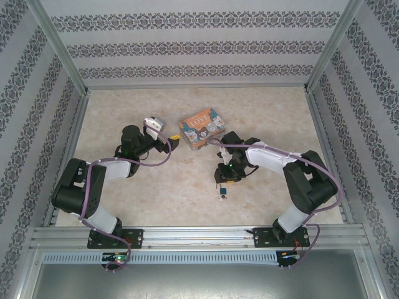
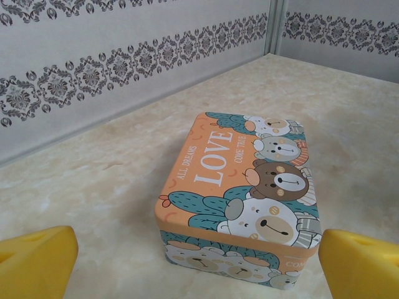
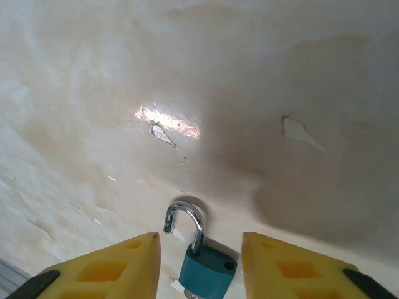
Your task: Unlock the padlock with the key
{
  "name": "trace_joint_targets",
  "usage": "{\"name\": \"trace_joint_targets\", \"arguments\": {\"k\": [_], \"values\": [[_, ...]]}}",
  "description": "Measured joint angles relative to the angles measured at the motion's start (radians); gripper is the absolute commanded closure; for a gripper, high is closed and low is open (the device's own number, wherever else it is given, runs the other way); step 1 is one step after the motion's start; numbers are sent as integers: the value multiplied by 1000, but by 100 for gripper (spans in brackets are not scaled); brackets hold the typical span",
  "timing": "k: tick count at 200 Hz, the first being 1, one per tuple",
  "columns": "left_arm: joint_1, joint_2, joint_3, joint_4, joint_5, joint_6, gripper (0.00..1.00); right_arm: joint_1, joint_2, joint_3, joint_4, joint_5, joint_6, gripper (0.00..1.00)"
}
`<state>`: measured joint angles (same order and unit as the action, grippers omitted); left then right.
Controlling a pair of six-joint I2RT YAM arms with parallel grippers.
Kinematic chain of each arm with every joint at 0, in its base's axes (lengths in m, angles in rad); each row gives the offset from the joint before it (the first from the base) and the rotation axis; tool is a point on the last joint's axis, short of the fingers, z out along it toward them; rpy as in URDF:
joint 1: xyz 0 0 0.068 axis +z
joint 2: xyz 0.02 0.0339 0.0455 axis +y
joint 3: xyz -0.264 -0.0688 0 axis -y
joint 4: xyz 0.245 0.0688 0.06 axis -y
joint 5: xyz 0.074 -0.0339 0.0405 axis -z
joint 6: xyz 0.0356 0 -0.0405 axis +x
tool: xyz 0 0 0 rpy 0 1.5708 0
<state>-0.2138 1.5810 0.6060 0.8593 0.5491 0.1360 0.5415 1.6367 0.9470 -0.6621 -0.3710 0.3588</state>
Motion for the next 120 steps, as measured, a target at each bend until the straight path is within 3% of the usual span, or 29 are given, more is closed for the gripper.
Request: {"name": "trace_joint_targets", "arguments": {"k": [66, 120], "values": [[0, -44, 0, -14, 0, 20, 1, -10, -140, -15, 45, 129, -19, 49], [0, -65, 0, -14, -10, 22, 1, -64, -309, -87, 180, 256, -45, 34]]}}
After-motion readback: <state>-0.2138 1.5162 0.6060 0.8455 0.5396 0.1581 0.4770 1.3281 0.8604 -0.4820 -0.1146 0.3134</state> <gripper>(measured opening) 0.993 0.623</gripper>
